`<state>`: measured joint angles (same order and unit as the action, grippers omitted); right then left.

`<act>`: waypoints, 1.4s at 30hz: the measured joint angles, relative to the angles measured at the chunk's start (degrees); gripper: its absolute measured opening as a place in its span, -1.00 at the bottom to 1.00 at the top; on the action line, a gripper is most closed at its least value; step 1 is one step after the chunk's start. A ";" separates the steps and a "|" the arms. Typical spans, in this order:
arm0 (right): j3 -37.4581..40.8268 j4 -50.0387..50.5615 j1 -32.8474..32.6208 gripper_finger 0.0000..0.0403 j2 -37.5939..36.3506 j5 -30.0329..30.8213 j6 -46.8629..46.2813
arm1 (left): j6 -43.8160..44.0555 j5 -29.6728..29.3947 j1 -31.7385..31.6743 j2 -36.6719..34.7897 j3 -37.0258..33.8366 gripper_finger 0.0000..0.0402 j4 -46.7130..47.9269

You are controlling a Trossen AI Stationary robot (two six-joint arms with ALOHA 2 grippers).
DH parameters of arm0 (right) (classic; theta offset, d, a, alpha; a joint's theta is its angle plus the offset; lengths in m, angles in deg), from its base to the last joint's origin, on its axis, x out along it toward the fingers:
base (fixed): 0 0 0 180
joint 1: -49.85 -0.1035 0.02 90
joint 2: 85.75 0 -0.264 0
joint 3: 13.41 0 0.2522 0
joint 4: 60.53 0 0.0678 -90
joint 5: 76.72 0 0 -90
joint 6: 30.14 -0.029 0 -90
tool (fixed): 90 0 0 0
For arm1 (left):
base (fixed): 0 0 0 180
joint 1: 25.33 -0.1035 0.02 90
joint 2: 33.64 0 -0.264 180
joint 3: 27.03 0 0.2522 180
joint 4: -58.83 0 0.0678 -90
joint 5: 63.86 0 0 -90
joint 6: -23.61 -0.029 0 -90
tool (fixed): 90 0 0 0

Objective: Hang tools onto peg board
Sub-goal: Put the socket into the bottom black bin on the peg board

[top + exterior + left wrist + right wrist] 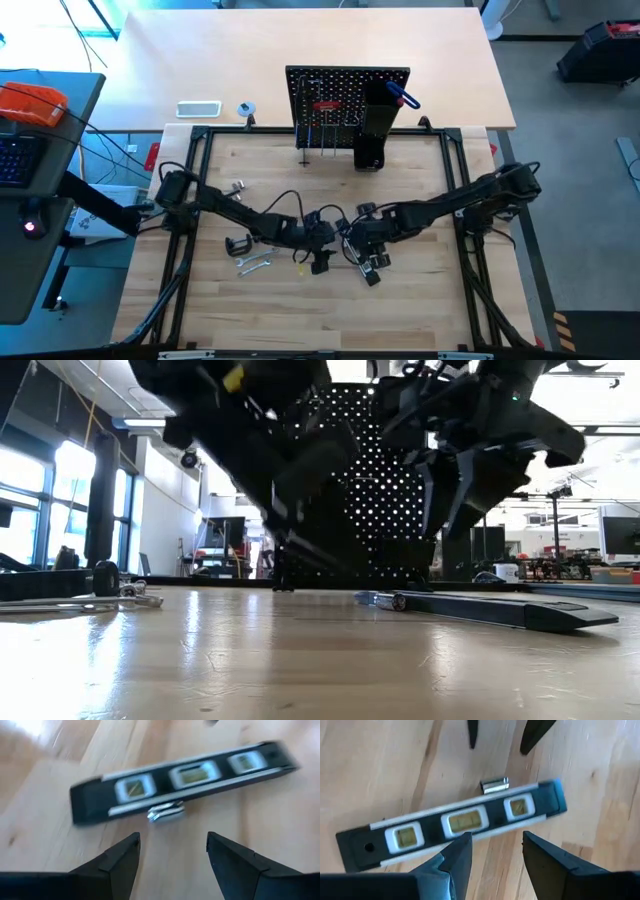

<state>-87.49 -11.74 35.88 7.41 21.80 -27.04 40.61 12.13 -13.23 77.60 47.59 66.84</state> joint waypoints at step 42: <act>0.09 2.93 -5.35 -0.18 0.09 6.49 -6.01 | 6.56 -14.19 2.71 12.60 7.02 0.03 -6.23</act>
<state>-87.39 -8.82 30.53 7.50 28.29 -33.04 47.17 -2.07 -10.52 90.19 54.61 60.62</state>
